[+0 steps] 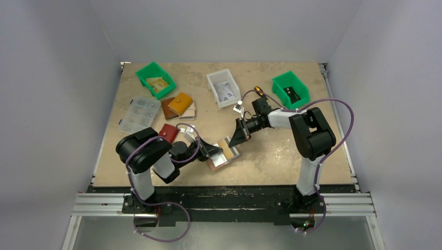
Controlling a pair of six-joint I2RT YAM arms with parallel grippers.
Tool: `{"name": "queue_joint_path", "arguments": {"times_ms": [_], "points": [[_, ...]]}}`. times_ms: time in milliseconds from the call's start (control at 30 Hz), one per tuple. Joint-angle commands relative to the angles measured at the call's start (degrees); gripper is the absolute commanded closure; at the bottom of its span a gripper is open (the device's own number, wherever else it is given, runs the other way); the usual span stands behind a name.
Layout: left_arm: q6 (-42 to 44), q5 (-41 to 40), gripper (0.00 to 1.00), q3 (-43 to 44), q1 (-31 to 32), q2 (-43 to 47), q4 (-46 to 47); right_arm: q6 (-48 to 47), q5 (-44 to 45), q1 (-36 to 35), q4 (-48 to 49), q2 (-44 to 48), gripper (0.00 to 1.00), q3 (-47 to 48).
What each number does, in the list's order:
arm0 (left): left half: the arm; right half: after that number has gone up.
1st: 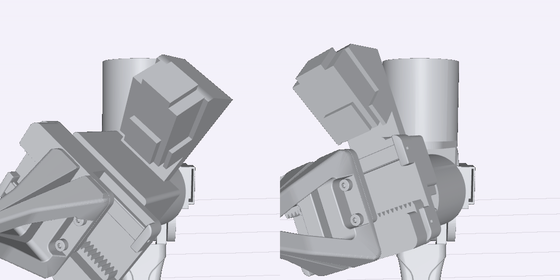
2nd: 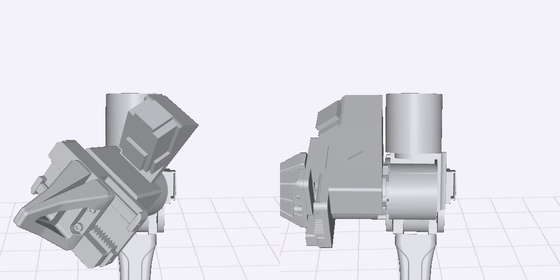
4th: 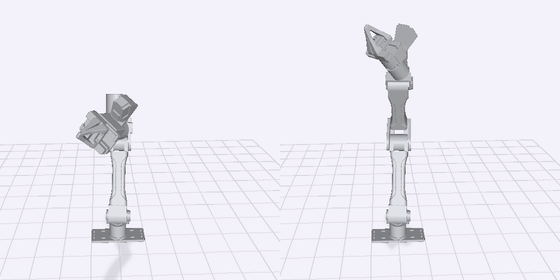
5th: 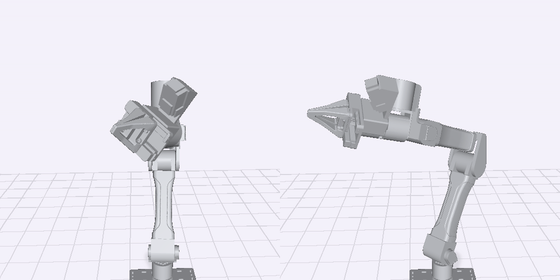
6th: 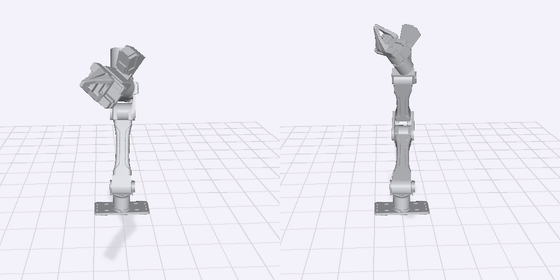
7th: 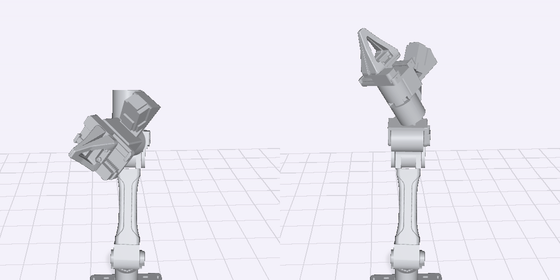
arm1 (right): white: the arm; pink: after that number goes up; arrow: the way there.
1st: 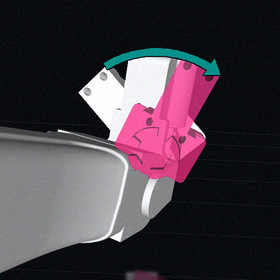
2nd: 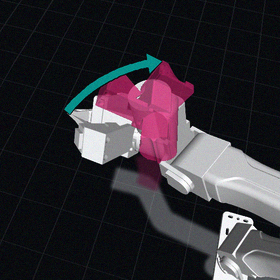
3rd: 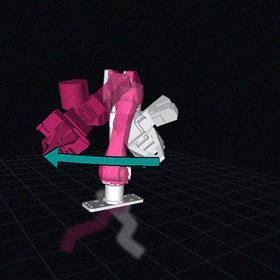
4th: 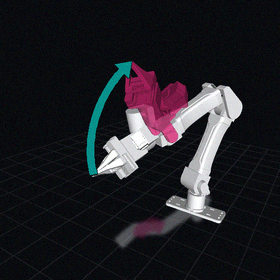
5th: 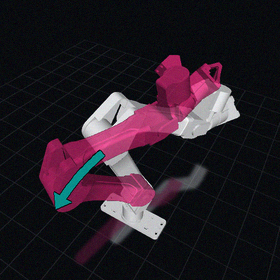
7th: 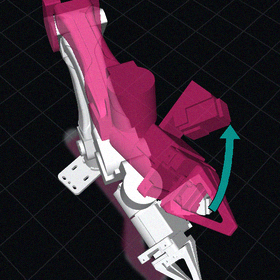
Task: Take the credit cards out of the card holder
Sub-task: Remove the credit card from the card holder.
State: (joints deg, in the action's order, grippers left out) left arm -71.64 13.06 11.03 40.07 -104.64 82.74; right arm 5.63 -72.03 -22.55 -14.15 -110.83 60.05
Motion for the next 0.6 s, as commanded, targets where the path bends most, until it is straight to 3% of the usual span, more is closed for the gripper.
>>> {"name": "queue_joint_path", "arguments": {"times_ms": [0,200,567], "points": [[-0.33,0.2,1.0,0.37,0.16,-0.19,14.35,-0.31,-2.59,-2.44,-0.26,1.94,1.0,1.42],[2.92,-0.26,1.0,-2.23,-0.73,-0.35,9.57,-2.81,-1.36,-2.21,-2.52,1.93,0.74,2.49],[3.59,3.51,1.0,-4.96,-3.28,-4.07,9.02,-4.82,6.76,-1.89,-4.29,1.43,0.7,2.7]]}}
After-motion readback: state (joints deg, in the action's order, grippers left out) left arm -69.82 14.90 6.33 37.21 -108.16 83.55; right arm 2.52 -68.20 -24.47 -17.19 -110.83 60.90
